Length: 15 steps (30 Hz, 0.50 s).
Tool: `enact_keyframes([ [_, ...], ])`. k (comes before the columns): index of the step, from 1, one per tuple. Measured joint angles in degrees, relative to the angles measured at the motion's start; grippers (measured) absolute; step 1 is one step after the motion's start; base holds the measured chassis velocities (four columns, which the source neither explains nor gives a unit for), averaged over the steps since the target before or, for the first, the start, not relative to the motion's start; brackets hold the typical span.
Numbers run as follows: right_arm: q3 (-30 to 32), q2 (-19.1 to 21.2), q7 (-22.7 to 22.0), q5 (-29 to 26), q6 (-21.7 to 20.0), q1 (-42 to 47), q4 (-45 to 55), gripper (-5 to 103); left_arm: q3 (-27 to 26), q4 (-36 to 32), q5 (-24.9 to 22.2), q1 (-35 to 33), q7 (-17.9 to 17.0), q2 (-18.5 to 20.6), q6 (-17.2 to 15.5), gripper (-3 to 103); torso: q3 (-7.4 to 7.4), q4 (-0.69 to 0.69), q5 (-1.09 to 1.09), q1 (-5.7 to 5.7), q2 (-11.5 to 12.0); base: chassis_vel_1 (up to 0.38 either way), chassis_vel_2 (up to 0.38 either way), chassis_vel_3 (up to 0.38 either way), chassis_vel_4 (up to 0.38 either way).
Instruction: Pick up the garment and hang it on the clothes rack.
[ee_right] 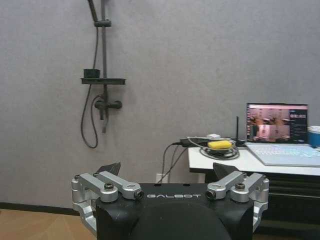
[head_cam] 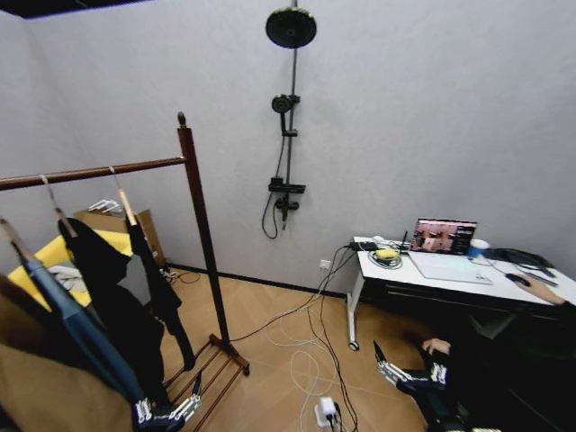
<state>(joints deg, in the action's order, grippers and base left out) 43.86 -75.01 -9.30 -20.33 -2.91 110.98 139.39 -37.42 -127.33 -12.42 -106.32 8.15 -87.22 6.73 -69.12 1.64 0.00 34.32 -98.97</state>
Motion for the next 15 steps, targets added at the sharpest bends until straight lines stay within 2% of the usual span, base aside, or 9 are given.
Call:
enact_keyframes([
  [15, 0.0, 0.0, 0.0, 0.0, 0.0, 0.0, 0.0, 100, 0.0, 0.0, 0.0, 0.0, 0.0, 0.0, 0.0, 100, 0.0, 0.0, -0.01, 0.0, 0.0, -0.125, -0.132, -0.124, -0.125],
])
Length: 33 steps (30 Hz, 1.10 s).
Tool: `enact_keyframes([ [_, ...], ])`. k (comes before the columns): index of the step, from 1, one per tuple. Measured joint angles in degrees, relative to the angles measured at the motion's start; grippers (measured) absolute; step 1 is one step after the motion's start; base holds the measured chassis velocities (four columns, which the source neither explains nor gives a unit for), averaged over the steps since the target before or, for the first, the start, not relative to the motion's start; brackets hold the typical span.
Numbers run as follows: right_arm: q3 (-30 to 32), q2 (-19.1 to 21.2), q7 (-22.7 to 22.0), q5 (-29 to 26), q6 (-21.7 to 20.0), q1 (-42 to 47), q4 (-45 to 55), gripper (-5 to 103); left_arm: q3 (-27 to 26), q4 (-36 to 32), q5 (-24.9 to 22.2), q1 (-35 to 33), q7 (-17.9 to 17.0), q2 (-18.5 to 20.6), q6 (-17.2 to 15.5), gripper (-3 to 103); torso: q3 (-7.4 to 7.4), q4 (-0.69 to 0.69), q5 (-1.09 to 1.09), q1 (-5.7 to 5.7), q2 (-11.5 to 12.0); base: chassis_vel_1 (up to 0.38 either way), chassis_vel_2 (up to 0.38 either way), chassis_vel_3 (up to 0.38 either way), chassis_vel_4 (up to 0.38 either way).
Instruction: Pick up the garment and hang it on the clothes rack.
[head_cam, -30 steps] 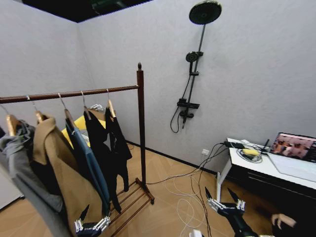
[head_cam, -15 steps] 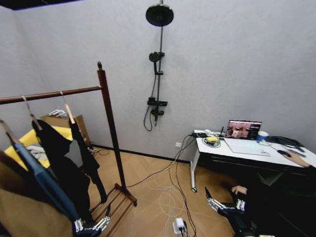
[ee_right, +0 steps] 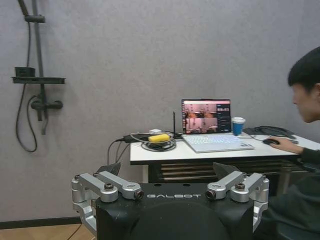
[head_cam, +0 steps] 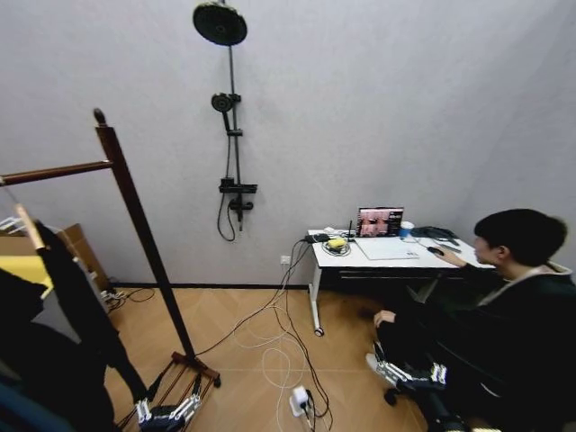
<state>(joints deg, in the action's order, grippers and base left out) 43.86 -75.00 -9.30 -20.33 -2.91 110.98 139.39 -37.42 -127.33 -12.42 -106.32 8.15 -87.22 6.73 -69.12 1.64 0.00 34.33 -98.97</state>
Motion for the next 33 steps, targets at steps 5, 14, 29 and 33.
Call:
enact_keyframes([
  [5, 0.0, 0.0, 0.0, 0.0, 0.0, 0.0, 0.0, 100, 0.0, 0.0, 0.0, 0.0, 0.0, 0.0, 0.0, 100, 0.0, 0.01, 0.0, 0.01, 0.0, -0.118, -0.128, -0.112, -0.123],
  [14, 0.0, 0.0, 0.0, 0.0, 0.0, 0.0, 0.0, 100, 0.0, 0.0, 0.0, 0.0, 0.0, 0.0, 0.0, 100, 0.0, -0.01, 0.0, 0.01, 0.0, -0.033, -0.038, -0.046, -0.046],
  [29, 0.0, 0.0, 0.0, 0.0, 0.0, 0.0, 0.0, 100, 0.0, 0.0, 0.0, 0.0, 0.0, 0.0, 0.0, 100, -0.01, 0.0, 0.01, 0.01, 0.0, 0.103, -0.112, -0.114, 0.105],
  [33, 0.0, 0.0, 0.0, 0.0, 0.0, 0.0, 0.0, 100, 0.0, 0.0, 0.0, 0.0, 0.0, 0.0, 0.0, 100, 0.01, -0.01, 0.0, -0.03, 0.0, 0.238, -0.247, -0.239, 0.227],
])
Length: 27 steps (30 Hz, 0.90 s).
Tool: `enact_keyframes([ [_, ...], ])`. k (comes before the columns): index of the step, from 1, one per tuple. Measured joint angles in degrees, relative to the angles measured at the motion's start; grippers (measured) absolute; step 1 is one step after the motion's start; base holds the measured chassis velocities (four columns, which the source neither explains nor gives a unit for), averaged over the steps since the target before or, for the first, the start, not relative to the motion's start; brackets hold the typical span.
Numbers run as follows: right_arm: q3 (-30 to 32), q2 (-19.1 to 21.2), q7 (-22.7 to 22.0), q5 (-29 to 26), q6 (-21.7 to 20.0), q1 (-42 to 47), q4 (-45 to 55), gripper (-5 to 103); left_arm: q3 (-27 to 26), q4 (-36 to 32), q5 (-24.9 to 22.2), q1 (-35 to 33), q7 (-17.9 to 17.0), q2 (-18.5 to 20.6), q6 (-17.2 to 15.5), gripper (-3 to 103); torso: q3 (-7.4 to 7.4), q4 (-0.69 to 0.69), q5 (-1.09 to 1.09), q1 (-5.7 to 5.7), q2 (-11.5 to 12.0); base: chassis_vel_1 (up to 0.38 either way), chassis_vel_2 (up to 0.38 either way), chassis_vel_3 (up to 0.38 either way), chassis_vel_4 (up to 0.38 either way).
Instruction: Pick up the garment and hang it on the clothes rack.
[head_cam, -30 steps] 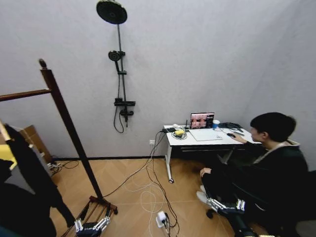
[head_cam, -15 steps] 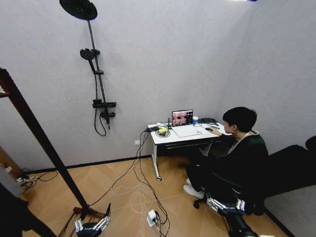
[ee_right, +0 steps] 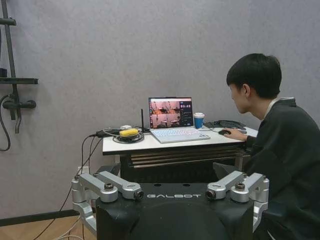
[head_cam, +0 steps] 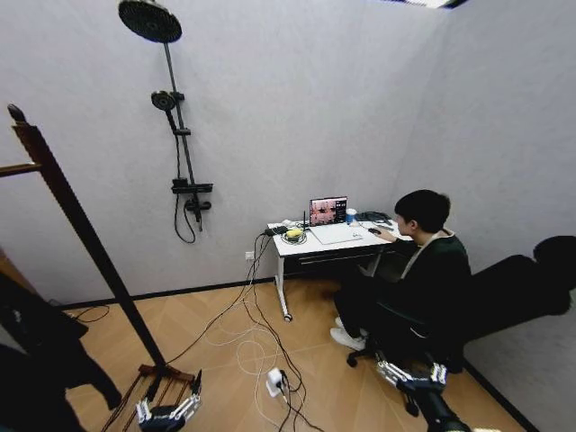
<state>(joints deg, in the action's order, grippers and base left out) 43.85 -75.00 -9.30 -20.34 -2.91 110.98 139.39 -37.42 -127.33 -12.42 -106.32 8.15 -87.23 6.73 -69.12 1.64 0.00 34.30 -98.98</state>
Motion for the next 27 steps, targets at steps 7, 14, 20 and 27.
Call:
enact_keyframes([
  [7, 0.0, 0.0, 0.0, 0.0, 0.0, 0.0, 0.0, 100, 0.0, 0.0, 0.0, 0.0, 0.0, 0.0, 0.0, 100, 0.01, 0.0, 0.01, -0.02, 0.0, 0.282, -0.271, -0.265, 0.274],
  [14, 0.0, 0.0, 0.0, 0.0, 0.0, 0.0, 0.0, 100, 0.0, 0.0, 0.0, 0.0, 0.0, 0.0, 0.0, 100, 0.01, 0.02, 0.0, -0.03, 0.0, 0.062, -0.098, -0.139, 0.102],
  [20, 0.0, 0.0, 0.0, 0.0, 0.0, 0.0, 0.0, 100, 0.0, 0.0, 0.0, 0.0, 0.0, 0.0, 0.0, 100, -0.03, 0.0, 0.0, 0.1, 0.1, -0.103, 0.002, 0.013, -0.097],
  [27, 0.0, 0.0, 0.0, 0.0, 0.0, 0.0, 0.0, 100, 0.0, 0.0, 0.0, 0.0, 0.0, 0.0, 0.0, 100, -0.01, 0.02, 0.0, 0.03, 0.0, -0.072, -0.05, -0.049, -0.077],
])
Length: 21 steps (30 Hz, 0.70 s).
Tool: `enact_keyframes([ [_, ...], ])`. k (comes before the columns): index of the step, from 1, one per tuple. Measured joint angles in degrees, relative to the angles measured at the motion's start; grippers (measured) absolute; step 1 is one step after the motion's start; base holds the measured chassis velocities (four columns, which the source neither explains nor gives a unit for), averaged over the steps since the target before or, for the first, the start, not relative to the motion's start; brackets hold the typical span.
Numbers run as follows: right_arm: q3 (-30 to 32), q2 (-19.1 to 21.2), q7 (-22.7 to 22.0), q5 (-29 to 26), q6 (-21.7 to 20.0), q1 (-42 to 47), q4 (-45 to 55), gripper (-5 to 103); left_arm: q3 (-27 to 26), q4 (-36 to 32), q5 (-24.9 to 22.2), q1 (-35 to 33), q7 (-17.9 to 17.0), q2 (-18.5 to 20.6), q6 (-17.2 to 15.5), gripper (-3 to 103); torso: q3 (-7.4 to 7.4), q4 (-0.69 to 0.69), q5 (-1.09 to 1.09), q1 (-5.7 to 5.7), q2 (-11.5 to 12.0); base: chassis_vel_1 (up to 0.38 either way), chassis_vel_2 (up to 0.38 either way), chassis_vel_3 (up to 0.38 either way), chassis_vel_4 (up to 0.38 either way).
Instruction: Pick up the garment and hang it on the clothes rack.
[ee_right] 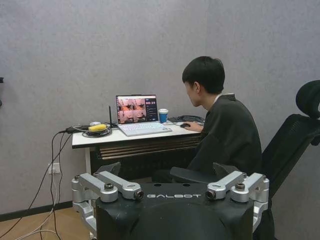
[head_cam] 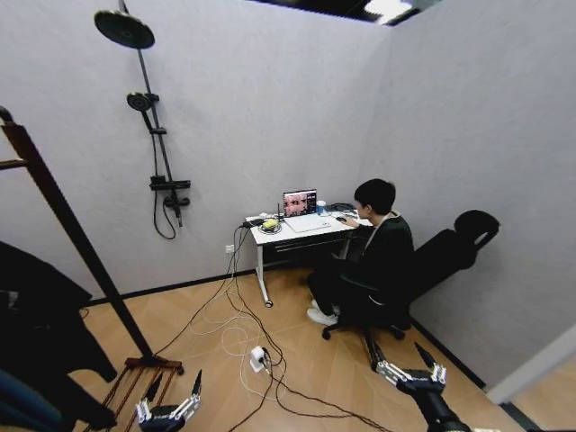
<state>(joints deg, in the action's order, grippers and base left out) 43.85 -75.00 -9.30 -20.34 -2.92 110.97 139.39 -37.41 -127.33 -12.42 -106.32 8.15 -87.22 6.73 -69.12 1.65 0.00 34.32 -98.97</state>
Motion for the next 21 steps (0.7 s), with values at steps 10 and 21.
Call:
enact_keyframes([
  [10, 0.0, 0.0, 0.0, 0.0, 0.0, 0.0, 0.0, 100, 0.0, 0.0, 0.0, 0.0, 0.0, 0.0, 0.0, 100, 0.0, -0.01, 0.0, -0.01, 0.0, 0.0, -0.005, -0.004, -0.001],
  [21, 0.0, 0.0, 0.0, 0.0, 0.0, 0.0, 0.0, 100, 0.0, 0.0, 0.0, 0.0, 0.0, 0.0, 0.0, 100, 0.0, -0.01, 0.0, 0.0, 0.0, 0.042, 0.043, 0.043, 0.045],
])
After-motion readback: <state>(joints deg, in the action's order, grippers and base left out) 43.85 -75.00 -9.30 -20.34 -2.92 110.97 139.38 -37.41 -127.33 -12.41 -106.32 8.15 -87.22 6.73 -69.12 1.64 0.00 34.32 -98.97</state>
